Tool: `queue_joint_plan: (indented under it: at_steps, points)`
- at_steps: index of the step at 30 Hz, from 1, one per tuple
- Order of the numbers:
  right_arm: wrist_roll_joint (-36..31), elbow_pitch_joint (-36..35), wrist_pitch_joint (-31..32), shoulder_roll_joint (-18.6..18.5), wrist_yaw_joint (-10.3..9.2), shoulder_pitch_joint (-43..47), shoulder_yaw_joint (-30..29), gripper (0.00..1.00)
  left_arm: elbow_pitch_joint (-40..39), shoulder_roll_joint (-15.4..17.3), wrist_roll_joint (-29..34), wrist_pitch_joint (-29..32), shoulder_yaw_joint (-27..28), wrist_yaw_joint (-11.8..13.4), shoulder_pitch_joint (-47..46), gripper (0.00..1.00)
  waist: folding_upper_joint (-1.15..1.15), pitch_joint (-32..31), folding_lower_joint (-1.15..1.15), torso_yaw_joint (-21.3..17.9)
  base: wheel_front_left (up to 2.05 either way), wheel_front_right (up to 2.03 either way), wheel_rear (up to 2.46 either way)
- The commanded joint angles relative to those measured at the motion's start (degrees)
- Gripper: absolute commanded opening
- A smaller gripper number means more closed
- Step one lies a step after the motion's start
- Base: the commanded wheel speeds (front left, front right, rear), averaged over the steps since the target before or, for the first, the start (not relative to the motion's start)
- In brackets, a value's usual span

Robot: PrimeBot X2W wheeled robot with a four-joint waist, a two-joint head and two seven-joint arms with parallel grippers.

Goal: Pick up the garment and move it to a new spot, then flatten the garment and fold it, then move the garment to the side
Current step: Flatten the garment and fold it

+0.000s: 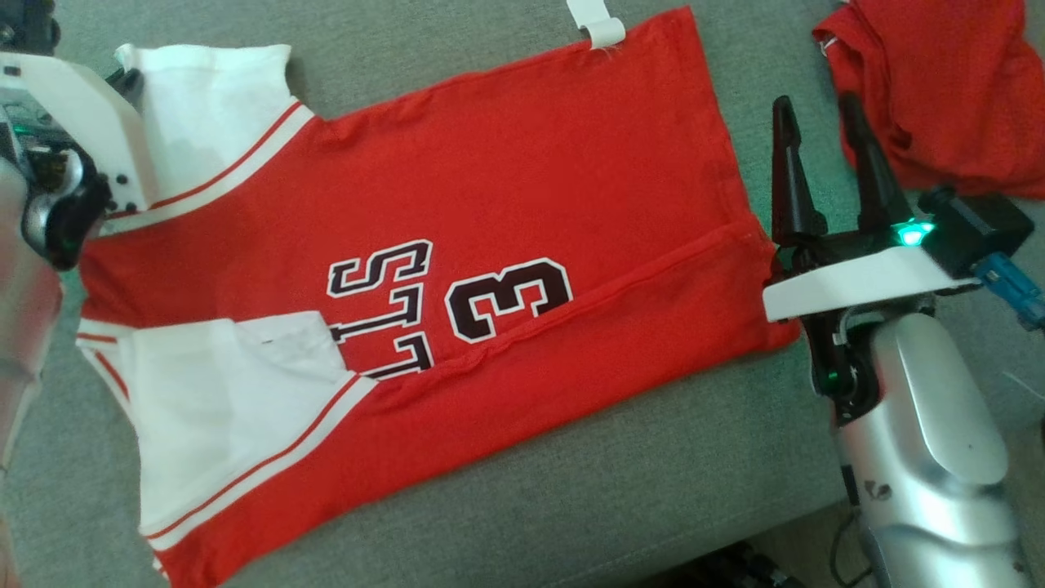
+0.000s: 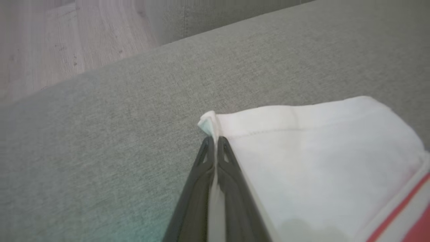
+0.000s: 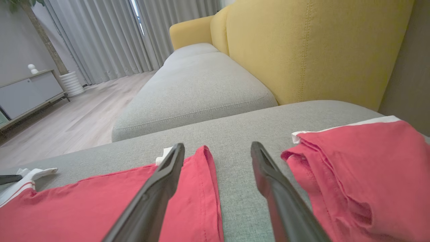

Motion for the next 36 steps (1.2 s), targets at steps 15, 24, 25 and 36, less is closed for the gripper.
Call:
queue_joint_plan:
  at_steps: [15,24,25,36]
  points:
    - [-0.8,0.9,12.4,-3.6,0.37,-5.9,-5.7,1.00,-11.4,-3.5,3.2,-25.3,-1.2,0.9,3.6,0.00,0.00,-8.9,0.00,10.3,0.00,0.00,0.00]
    - [2.1,8.7,20.3,-6.0,0.37,-8.1,-6.7,1.00,-20.7,-4.5,3.5,-27.1,-3.4,3.2,11.5,0.00,0.00,-12.4,0.00,15.0,0.00,0.00,0.00]
    - [2.0,9.8,20.7,-6.3,0.37,-8.1,-6.2,1.00,-22.0,-4.5,3.5,-27.1,-3.7,3.6,12.5,0.00,0.00,-12.6,0.00,15.4,0.00,0.00,0.00]
    - [-2.6,25.8,21.3,-10.1,0.37,-13.7,-6.6,1.00,-33.2,-3.4,3.2,-24.1,-5.8,6.2,18.0,0.00,0.00,-11.4,0.00,18.6,0.00,0.00,0.00]
